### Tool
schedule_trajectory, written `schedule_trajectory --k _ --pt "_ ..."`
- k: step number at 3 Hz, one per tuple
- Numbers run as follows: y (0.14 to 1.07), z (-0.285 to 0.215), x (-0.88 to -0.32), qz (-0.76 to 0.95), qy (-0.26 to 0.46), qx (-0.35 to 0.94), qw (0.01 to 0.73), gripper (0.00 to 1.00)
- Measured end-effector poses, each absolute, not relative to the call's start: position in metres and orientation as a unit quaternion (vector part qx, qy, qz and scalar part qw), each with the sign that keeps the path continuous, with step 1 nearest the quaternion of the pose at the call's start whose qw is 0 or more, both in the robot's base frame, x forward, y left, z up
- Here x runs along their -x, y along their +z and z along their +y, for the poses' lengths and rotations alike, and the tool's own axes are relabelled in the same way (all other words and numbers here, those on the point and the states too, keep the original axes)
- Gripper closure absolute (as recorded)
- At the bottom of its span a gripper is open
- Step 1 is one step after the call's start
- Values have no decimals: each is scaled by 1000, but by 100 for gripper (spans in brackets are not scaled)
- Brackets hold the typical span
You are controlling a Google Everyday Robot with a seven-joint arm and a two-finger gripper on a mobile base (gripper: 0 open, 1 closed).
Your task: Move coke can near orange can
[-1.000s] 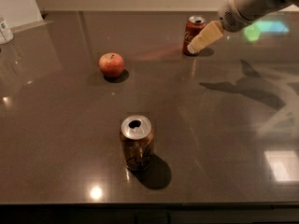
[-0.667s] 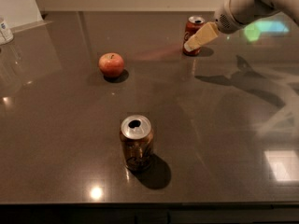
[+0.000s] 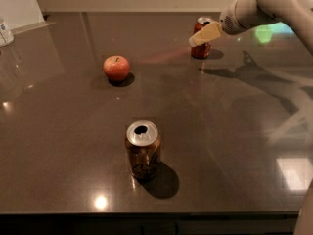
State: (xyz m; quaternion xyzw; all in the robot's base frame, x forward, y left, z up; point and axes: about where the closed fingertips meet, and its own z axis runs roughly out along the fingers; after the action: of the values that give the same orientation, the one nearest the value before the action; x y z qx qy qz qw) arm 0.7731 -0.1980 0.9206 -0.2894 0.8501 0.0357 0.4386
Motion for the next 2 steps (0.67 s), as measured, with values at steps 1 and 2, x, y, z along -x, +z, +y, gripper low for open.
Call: schedule_trajectory --k 1,2 --pt "916 -202 -795 847 46 272 454 0" --pt "911 -206 -809 848 53 261 459 0"
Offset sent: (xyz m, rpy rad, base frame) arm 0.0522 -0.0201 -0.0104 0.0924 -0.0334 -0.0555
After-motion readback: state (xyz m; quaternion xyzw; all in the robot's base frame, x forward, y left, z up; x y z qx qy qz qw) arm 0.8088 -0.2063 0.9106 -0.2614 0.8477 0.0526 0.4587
